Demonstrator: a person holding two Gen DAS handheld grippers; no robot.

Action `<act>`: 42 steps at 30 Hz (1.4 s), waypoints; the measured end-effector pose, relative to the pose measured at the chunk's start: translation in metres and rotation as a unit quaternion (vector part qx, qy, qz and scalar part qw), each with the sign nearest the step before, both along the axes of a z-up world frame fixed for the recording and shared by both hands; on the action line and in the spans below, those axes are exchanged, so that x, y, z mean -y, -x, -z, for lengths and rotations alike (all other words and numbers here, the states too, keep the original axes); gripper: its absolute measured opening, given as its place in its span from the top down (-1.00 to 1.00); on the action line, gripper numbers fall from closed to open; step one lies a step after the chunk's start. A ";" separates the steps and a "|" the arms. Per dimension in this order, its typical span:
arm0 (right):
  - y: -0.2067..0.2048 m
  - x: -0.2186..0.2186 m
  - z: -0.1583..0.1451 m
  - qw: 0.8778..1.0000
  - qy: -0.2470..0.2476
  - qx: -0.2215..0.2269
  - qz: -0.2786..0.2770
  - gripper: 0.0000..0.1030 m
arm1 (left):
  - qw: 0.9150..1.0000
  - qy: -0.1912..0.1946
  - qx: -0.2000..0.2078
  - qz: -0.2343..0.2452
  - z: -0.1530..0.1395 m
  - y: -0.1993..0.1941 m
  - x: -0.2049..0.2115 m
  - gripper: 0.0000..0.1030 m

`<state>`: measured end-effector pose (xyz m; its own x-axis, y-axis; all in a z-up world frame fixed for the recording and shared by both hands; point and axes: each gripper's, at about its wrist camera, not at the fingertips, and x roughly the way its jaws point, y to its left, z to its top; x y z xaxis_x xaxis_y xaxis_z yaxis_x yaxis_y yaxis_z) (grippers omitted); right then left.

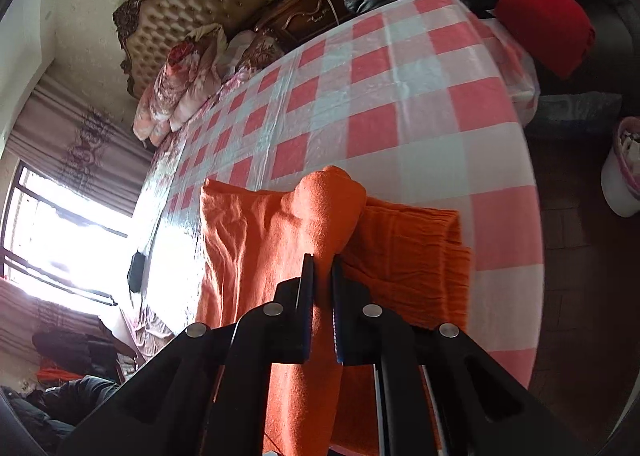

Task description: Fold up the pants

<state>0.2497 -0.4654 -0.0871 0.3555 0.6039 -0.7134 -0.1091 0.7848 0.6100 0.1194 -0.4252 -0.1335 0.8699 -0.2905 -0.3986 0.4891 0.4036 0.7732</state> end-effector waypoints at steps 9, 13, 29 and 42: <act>0.001 0.026 0.011 0.999 0.031 0.007 0.028 0.84 | 1.000 -0.013 -0.007 0.008 0.018 -0.008 0.033 0.86; 0.003 0.024 0.023 0.992 0.115 0.016 0.043 0.81 | 0.999 -0.011 -0.024 0.019 0.030 -0.010 0.035 0.66; 0.054 0.013 0.032 0.985 0.159 0.012 0.072 -0.07 | 0.780 0.398 -0.407 -0.261 -0.031 -0.112 -0.262 -0.23; 0.060 0.015 0.044 0.987 0.130 0.013 0.089 0.21 | 0.640 0.451 -0.576 -0.235 0.019 -0.156 -0.288 0.71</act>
<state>0.1896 -0.4805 -0.1316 0.4594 0.3276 -0.8256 0.0324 0.9227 0.3841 0.2754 -0.1370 -0.1529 0.2254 -0.6676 -0.7096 0.1856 0.7444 -0.6414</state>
